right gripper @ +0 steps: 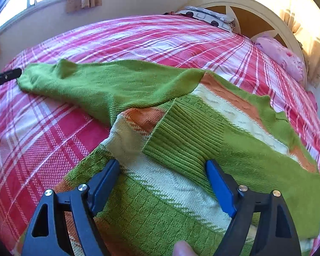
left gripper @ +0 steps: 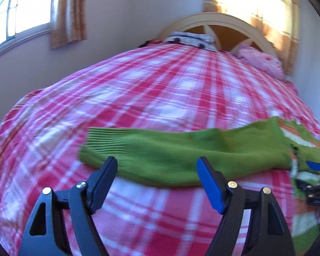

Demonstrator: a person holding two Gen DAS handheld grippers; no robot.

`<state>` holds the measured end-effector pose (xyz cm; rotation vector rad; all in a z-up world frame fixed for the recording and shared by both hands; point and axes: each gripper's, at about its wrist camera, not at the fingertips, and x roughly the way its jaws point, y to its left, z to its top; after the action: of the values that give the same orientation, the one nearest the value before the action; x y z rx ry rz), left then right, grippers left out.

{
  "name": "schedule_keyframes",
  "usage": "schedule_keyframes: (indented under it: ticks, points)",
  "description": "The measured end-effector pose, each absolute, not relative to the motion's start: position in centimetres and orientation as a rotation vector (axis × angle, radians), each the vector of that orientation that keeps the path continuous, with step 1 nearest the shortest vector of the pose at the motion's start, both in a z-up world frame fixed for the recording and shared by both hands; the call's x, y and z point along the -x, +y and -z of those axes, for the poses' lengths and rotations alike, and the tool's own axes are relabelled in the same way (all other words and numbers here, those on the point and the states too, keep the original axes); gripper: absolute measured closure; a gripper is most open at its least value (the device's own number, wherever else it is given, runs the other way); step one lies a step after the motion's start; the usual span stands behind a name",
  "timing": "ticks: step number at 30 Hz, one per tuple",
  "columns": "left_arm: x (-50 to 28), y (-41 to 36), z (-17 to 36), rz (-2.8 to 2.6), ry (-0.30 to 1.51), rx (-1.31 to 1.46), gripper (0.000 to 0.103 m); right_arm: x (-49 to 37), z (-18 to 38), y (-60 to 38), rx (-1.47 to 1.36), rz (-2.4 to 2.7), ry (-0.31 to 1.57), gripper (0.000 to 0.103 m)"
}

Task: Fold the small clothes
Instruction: 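Move the left gripper to the other sleeve cuff and grasp it, then lift the sleeve with the left gripper, fold it across the body, release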

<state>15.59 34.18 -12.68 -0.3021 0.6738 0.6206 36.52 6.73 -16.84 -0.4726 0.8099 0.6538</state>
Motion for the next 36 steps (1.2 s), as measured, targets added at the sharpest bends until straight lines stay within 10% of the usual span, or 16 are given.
schedule_keyframes:
  ticks: [24,27,29,36]
  points:
    - [-13.1,42.4,15.6,-0.709,0.623,0.716,0.028,-35.7,17.2,6.9,0.495,-0.626,0.776,0.018]
    - [-13.2,43.1,15.8,-0.722,0.608,0.751,0.05,-35.7,17.2,6.9,0.497,-0.622,0.773,0.018]
    - [-13.1,43.5,16.0,-0.702,0.6,0.777,0.095,-35.6,17.2,6.9,0.497,-0.62,0.772,0.018]
    - [-12.0,43.4,15.1,-0.634,0.507,0.834,0.094,-35.6,17.2,6.9,0.496,-0.62,0.772,0.018]
